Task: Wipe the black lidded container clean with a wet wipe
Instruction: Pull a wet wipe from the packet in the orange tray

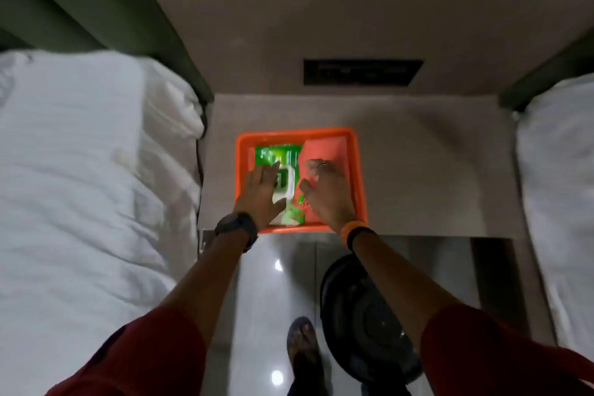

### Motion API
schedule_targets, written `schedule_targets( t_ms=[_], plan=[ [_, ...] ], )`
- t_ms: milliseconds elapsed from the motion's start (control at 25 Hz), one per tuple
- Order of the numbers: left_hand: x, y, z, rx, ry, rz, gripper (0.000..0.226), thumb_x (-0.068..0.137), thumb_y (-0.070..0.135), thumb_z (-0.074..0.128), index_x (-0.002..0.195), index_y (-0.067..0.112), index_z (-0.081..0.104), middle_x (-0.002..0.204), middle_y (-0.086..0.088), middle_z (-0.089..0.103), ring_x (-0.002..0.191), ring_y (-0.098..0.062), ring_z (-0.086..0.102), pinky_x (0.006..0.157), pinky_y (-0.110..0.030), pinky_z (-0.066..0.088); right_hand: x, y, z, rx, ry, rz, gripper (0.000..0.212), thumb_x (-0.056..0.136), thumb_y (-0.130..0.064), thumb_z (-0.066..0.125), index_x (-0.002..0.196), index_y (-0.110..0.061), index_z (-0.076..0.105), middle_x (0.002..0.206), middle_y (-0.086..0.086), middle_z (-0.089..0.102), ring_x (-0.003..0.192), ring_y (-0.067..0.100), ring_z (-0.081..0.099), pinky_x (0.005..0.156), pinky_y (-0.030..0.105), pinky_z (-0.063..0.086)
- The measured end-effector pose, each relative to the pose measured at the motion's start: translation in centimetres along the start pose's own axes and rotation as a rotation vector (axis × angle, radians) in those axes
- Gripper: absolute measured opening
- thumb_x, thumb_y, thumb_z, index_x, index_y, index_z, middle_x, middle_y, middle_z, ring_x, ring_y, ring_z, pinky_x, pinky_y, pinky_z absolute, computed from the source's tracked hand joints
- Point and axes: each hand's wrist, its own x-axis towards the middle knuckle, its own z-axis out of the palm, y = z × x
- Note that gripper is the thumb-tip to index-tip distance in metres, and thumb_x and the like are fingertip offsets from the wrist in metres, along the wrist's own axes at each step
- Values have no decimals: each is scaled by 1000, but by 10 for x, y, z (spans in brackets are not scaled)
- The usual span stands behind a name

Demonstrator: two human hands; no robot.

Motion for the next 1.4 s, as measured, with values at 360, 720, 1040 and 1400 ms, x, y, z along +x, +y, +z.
schedule_targets(
  t_ms=[360,720,1040,1400],
  plan=[
    [45,-46,47,-255,121,40,72,84,17,71,148,12,37,146,-14,48,134,-29,43,111,-35,34,20,31,96,278,141,117,48,81,15,45,117,-2,72,126,18,69,124,34,61,112,37,44],
    [26,-47,51,-467,283,16,45,93,-2,54,138,0,48,130,-19,61,119,-30,57,97,-17,39,33,16,112,90,139,155,28,87,-33,71,110,-18,76,122,11,62,117,29,61,99,42,51],
    [22,-48,53,-459,324,14,48,96,-2,51,143,1,43,136,-19,58,124,-31,55,107,-38,45,29,22,110,-41,135,-136,35,86,-27,71,118,-13,74,128,12,61,123,28,58,105,41,47],
    [22,-49,60,-372,288,61,48,95,-1,51,143,0,42,137,-20,55,125,-32,52,105,-46,48,39,24,94,283,306,30,10,83,-14,70,87,-5,73,91,6,72,84,-1,64,78,12,46]
  ],
)
